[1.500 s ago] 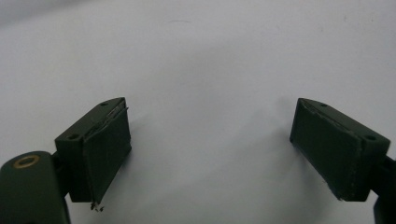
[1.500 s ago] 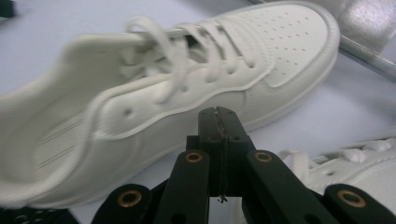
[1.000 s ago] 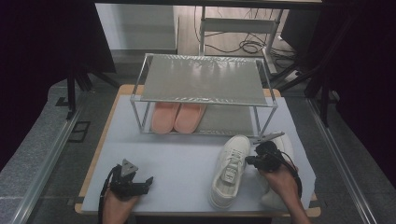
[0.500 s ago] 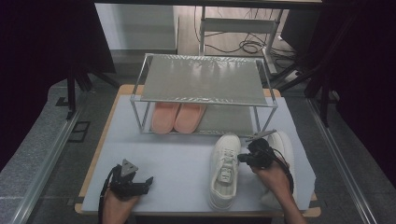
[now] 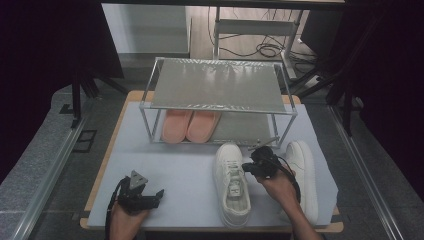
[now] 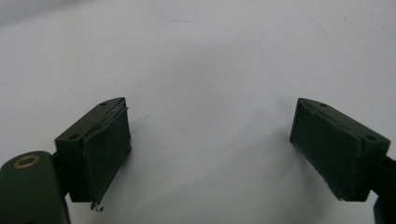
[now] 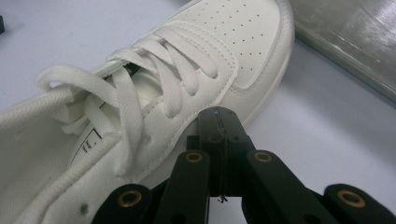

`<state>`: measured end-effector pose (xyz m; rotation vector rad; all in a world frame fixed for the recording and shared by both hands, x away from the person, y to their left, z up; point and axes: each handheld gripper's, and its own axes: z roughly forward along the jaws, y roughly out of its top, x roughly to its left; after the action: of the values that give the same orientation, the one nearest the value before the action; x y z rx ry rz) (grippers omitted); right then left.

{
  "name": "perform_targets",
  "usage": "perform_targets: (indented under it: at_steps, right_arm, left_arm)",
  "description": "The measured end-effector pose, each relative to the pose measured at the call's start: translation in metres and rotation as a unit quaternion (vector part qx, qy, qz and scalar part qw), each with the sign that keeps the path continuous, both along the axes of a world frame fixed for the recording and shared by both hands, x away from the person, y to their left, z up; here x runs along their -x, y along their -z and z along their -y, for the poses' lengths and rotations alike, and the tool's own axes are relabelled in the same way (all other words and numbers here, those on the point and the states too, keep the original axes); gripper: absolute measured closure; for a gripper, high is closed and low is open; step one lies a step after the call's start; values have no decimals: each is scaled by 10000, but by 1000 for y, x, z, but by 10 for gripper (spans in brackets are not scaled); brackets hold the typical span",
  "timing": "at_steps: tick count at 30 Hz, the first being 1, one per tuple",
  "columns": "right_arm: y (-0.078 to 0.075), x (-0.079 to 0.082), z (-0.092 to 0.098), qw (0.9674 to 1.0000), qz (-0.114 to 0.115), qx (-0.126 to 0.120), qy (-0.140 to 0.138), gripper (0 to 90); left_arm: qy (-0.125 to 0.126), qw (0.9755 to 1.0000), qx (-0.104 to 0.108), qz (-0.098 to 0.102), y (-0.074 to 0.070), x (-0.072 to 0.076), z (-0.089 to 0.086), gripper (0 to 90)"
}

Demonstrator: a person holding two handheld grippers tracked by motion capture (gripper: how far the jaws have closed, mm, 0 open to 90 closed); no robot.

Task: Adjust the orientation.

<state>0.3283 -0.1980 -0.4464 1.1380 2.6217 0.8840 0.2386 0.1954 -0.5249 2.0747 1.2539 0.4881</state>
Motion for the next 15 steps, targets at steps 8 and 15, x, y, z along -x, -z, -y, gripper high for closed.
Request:
perform_targets:
  at_steps: [8,15]
  right_arm:
    - [-1,-5,-22,9998,4,74,-180,900]
    - [0,-10,-42,9990,-2,42,-434,900]
  left_arm:
    - [-1,10000,0,0,0,0,0,123]
    - [-3,10000,1,1,0,0,0,123]
